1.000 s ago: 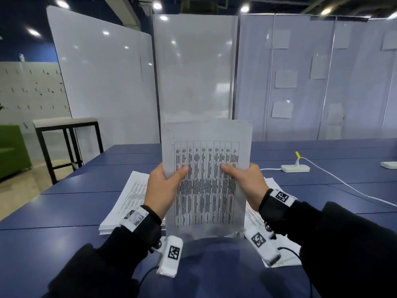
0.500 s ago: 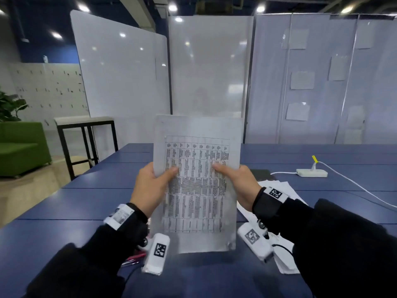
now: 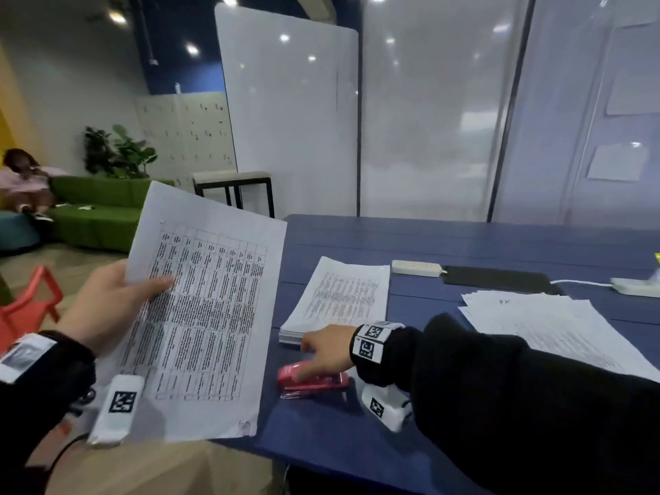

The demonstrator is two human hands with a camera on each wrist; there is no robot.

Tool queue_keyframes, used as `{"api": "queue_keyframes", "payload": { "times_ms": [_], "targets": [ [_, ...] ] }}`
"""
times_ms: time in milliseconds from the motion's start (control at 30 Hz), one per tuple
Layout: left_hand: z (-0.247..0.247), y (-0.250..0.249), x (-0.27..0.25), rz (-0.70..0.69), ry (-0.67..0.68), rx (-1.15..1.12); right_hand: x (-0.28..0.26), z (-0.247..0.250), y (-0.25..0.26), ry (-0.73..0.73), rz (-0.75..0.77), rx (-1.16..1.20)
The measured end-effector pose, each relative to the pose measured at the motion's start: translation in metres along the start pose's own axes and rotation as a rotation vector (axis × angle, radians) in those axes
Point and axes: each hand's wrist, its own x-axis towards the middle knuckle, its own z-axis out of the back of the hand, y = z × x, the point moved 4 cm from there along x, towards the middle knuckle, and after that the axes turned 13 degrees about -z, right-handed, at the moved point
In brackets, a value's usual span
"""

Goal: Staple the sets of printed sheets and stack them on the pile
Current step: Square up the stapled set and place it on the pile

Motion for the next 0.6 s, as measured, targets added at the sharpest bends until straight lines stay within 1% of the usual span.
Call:
{"api": "queue_keyframes", "payload": {
  "times_ms": [100,167,233,267,300,367,400,433,467,533,600],
  "targets": [
    [0.008,0.013,-0.009,0.054,0.012,0.029,0.004,-0.02,0.012,-0.059,0.067,-0.088],
    [0.005,0.016,-0.011,0.072,0.038,0.011,0.003,-0.023,0.006,-0.071,0.059,-0.023],
    [-0.006,0.01,-0.013,0.058,0.091,0.009,0.002,-0.023,-0.012,-0.046,0.011,0.129],
    [-0.013,0.007,-0.013,0.061,0.125,-0.003,-0.002,-0.021,-0.026,-0.036,-0.037,0.264],
    [-0.021,0.006,-0.013,0.074,0.155,-0.028,-0.008,-0.017,-0.041,-0.021,-0.089,0.466],
    [-0.043,0.003,-0.012,0.093,0.238,-0.095,-0.024,-0.005,-0.074,-0.026,-0.18,1.0],
    [-0.056,-0.001,-0.012,0.087,0.285,-0.126,-0.035,0.004,-0.092,-0.076,-0.219,1.242],
    [-0.069,-0.007,-0.011,0.075,0.323,-0.148,-0.046,0.017,-0.111,-0.161,-0.256,1.432],
    [-0.084,-0.011,-0.009,0.056,0.362,-0.148,-0.058,0.031,-0.13,-0.276,-0.308,1.548],
    [-0.115,-0.026,-0.005,-0.031,0.463,-0.081,-0.08,0.055,-0.168,-0.476,-0.439,1.629],
    [-0.148,-0.044,-0.003,-0.13,0.559,-0.016,-0.098,0.071,-0.199,-0.595,-0.515,1.737]
  ]
}}
